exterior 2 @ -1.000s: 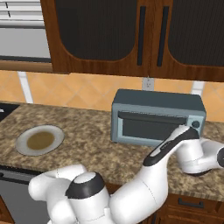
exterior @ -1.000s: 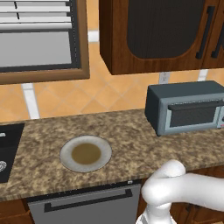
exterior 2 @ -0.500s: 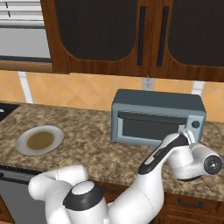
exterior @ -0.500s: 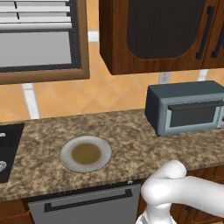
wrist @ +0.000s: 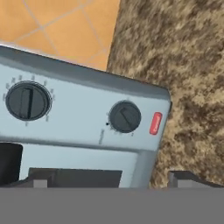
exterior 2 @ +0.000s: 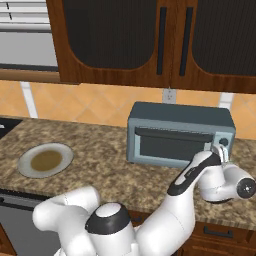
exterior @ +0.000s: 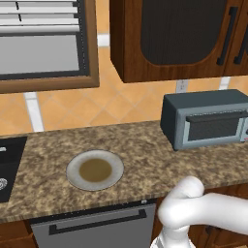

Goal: Pick up the kebab skewer and baguette bread, and place them inside the toaster oven. Close the toaster oven door and start by setting the timer.

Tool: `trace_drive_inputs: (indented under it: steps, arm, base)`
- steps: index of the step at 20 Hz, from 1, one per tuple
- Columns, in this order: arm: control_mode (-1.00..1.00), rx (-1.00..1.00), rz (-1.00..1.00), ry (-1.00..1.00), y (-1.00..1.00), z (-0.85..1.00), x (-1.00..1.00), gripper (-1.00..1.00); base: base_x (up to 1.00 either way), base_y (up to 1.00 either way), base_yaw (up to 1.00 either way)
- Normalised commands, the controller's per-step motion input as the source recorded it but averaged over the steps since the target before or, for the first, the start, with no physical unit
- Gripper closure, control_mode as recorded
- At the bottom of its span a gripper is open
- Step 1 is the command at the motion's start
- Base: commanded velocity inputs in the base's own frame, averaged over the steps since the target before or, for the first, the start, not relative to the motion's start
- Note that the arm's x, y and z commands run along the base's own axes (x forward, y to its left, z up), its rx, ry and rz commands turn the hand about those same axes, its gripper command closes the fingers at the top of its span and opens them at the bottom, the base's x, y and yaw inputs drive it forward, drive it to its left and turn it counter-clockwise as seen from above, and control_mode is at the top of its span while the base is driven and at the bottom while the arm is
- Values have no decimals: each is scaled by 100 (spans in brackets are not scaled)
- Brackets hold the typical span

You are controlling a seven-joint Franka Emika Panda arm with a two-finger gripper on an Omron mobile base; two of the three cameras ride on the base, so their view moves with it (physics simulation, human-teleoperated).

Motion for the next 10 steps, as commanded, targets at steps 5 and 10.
trace_drive_inputs:
  steps: [5, 10]
  arm:
    - [-100, 18, -1, 0, -24, -11, 15, -100]
    - [-100, 9, -4, -2, -1, -16, 9, -100]
  base:
    - [0, 0, 0]
    - [0, 0, 0]
